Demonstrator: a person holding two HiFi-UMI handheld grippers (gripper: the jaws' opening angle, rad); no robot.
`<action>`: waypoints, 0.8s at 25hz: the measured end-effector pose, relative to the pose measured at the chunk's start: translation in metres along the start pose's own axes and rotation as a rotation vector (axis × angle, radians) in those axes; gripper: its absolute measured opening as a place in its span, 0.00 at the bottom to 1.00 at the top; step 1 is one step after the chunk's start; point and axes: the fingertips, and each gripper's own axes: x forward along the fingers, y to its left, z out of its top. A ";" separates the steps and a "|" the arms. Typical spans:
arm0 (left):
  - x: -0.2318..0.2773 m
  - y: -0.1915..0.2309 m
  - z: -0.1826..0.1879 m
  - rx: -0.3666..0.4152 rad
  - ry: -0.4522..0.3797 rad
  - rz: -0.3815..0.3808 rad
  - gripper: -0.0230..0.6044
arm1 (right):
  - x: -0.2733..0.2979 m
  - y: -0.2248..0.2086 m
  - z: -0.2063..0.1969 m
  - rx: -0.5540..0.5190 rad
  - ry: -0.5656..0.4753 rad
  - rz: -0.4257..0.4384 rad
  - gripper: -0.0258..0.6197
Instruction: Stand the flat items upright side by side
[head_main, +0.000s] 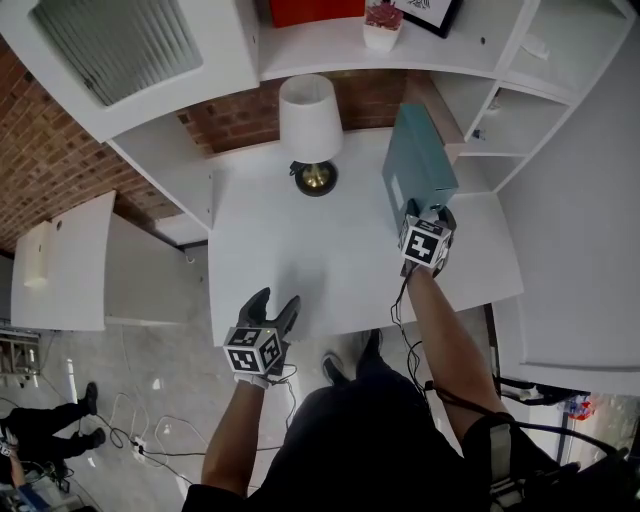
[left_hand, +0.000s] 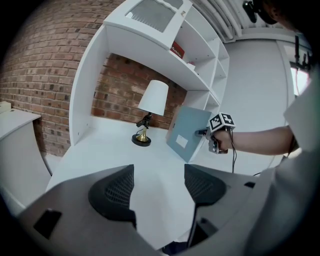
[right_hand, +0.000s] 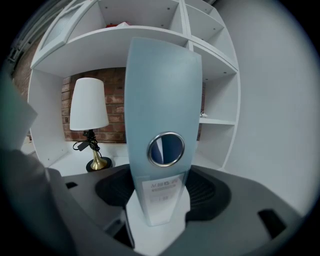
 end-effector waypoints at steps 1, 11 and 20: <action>0.002 0.001 0.000 -0.003 0.003 0.007 0.53 | 0.006 0.001 0.002 0.000 0.002 0.001 0.50; 0.029 0.003 0.016 -0.025 0.026 0.032 0.53 | 0.050 0.012 0.027 0.016 0.002 -0.003 0.51; 0.052 -0.004 0.025 -0.046 0.033 -0.002 0.53 | 0.034 0.007 0.021 0.111 -0.004 0.040 0.59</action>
